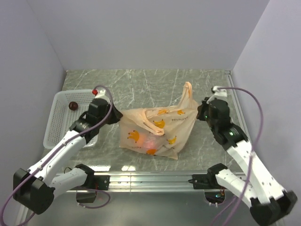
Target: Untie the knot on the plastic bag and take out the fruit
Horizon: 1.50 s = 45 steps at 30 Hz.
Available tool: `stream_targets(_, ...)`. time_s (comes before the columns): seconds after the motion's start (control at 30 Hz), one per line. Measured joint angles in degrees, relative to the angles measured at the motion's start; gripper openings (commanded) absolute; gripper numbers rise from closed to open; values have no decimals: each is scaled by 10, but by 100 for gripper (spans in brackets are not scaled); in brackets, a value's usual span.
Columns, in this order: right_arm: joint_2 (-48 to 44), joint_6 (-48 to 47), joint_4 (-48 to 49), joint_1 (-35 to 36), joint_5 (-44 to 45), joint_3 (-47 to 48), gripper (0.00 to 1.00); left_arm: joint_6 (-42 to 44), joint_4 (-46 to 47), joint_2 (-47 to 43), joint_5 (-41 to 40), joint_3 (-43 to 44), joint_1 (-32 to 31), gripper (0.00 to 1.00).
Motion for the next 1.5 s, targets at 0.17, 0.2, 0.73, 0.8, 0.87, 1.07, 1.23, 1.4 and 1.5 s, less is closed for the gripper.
stream_targets(0.17, -123, 22, 21, -3, -31, -2, 0, 0, 19, 58, 3, 75, 13, 9)
stream_targets(0.2, -141, 25, 32, -3, -39, -9, 0, 1, 24, 64, 4, 81, 13, 15)
stream_targets(0.73, -186, 31, 89, 50, -207, -184, 0, -172, 88, -60, -73, -3, -209, 99)
stream_targets(0.8, -187, 31, 93, 64, -197, -184, 0, -191, 104, -24, -94, -8, -231, 99)
stream_targets(0.87, -190, 33, 94, 73, -185, -184, 0, -203, 126, 34, -116, -8, -251, 98)
stream_targets(1.07, -227, 48, 92, 77, -124, -183, 0, -206, 167, 166, -151, 35, -268, 94)
stream_targets(1.23, -259, 52, 81, 77, -89, -176, 0, -205, 213, 224, -161, 77, -268, 86)
stream_targets(1.4, -259, 55, 80, 77, -83, -169, 0, -206, 232, 302, -160, 133, -268, 53)
stream_targets(1.5, -258, 56, 81, 78, -77, -169, 0, -203, 224, 332, -159, 141, -268, 8)
